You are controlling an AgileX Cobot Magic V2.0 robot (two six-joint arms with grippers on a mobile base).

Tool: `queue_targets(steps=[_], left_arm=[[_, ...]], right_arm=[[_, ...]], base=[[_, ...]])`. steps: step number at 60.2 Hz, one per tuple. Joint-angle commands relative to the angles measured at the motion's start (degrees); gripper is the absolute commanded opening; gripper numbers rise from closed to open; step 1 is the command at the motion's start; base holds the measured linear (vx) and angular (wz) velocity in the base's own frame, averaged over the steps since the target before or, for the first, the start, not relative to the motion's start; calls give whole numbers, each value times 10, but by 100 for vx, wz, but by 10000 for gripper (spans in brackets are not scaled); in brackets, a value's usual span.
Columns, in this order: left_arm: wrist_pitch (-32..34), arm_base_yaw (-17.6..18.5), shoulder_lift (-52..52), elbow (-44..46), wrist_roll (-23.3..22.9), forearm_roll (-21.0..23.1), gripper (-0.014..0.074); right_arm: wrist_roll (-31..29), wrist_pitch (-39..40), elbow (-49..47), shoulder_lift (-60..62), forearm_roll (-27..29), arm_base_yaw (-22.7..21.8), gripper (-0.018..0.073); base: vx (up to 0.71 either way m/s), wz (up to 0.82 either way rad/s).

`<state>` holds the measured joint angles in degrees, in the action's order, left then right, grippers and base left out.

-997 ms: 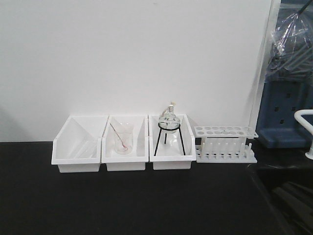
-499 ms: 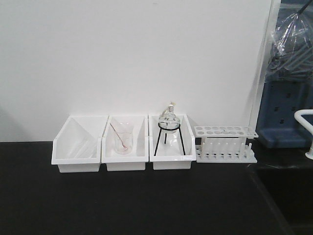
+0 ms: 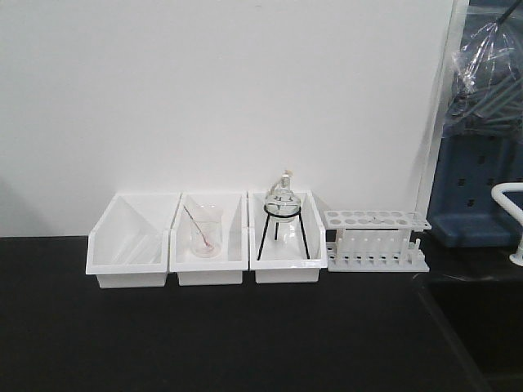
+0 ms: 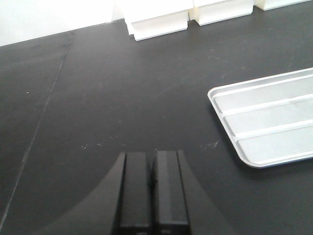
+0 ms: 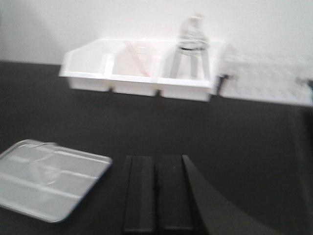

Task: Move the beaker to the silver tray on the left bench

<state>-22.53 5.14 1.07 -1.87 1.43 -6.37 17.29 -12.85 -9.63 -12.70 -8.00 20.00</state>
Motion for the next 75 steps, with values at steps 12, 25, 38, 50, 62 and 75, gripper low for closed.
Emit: queue_targets(steps=[12,25,38,50,62,75], left_arm=[[48,4,4,-11,-1,2,1],[48,4,4,-11,-1,2,1],[48,4,4,-11,-1,2,1],[48,4,4,-11,-1,2,1],[48,4,4,-11,-1,2,1],[48,4,4,-11,-1,2,1]], right_arm=[[5,69,91,116,31,-184,-11],[-54,49,117,140,52,-197,-11],[-135,49,117,140,76,-197,-11],[-134,48,117,140,80,-197,-11],[-134,48,117,140,80,-197,-11],[-134,49,117,140,80,-197,-11]], base=[[0,0],[0,0],[0,0],[0,0],[0,0],[0,0]])
